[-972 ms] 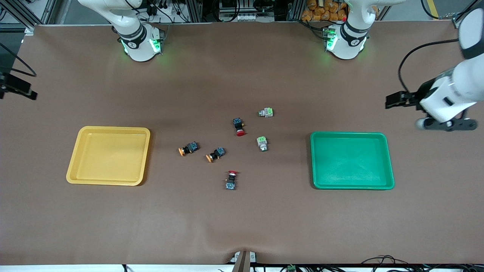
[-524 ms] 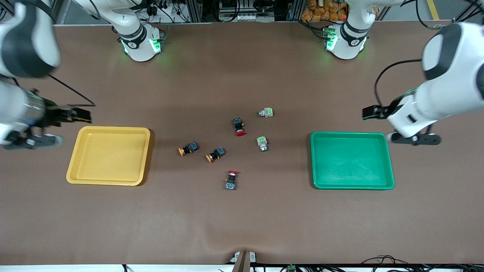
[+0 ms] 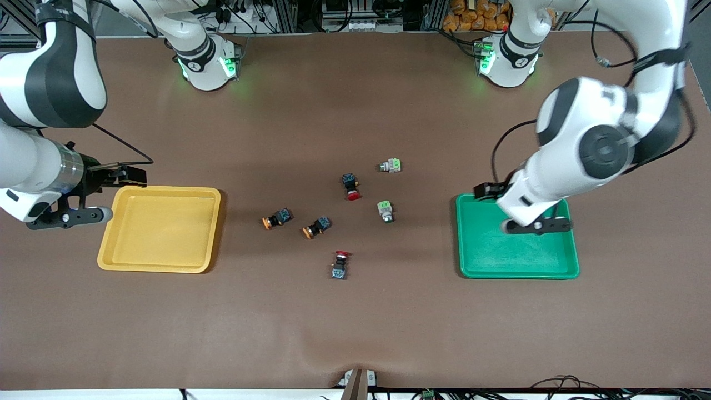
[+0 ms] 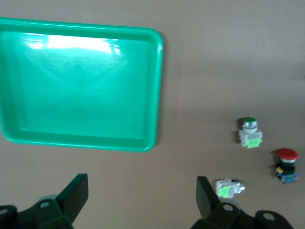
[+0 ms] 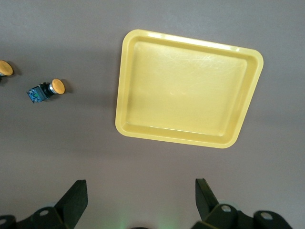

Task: Place green and yellow buttons in trays
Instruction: 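Reach the left gripper down to the green-capped button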

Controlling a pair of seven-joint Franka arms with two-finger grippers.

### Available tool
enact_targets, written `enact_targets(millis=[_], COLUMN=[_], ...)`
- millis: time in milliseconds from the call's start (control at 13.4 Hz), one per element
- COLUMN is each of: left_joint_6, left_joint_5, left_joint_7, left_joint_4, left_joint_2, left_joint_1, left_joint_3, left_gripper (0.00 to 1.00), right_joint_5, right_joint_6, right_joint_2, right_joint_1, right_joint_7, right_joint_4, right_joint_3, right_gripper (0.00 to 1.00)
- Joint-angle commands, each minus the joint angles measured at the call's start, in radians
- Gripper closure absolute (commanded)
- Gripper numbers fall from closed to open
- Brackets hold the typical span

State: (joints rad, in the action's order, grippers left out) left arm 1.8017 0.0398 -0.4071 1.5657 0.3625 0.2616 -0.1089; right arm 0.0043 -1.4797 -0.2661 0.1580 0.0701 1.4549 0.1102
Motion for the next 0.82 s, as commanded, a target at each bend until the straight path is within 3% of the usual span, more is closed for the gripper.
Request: enact_targets(millis=[0, 524, 748], left_joint_6=[0.092, 0.344, 0.369], left_joint_5=[0.009, 0.000, -0.101], left_joint_7=[-0.099, -0.362, -0.481], left_joint_4=[-0.021, -0.041, -0.069], left_joint_2=[0.064, 0.242, 0.312], left_joint_1=[0.062, 0.229, 0.275], left_joint_3=[0.005, 0.014, 0.020], left_gripper=[0.00, 0.00, 0.00], right_joint_5=[0.045, 0.046, 0.046], right_joint_6=[0.013, 0.015, 0.015], right_joint_2=[0.001, 0.001, 0.001], right_joint_1=[-0.017, -0.018, -0.018], right_joint_7=[0.004, 0.004, 0.004], right_joint_4=[-0.008, -0.004, -0.002], right_joint_3=[-0.003, -0.003, -0.003], right_gripper=[0.00, 0.00, 0.00])
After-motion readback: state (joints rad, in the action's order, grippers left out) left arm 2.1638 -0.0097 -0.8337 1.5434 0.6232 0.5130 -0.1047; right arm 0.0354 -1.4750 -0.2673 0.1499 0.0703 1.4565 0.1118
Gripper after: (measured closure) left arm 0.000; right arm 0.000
